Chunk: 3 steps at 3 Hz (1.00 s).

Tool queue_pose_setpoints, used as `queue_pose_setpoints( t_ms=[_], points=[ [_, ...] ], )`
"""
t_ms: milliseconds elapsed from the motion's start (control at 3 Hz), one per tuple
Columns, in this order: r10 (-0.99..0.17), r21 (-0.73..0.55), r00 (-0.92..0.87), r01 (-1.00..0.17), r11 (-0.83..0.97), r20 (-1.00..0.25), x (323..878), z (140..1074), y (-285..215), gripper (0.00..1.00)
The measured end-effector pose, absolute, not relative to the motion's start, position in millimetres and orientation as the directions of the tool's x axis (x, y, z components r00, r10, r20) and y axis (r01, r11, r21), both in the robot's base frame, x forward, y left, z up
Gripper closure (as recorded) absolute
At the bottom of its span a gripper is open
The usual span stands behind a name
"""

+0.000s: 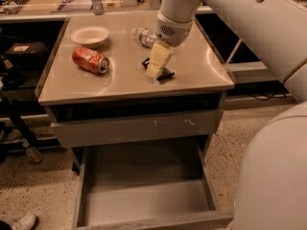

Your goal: Place rxbar chocolate into middle drawer

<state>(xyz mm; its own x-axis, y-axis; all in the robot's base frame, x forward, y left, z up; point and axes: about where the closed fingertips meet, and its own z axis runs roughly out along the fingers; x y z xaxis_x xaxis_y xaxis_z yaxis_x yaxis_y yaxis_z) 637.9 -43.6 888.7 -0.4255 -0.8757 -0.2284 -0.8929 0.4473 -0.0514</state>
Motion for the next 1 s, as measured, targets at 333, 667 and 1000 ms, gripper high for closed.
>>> queue_pose_setpoints(
  t_ms=[333, 667, 1000],
  points=[
    [-0.852, -0.065, -0.464, -0.868, 0.492, -0.244, 656, 888, -52, 0.00],
    [-0.823, -0.075, -0.507, -0.838, 0.540, -0.254, 676, 890, -59, 0.00],
    [-0.806, -0.079, -0.533, -0.820, 0.567, -0.257, 691, 889, -61, 0.00]
  ],
)
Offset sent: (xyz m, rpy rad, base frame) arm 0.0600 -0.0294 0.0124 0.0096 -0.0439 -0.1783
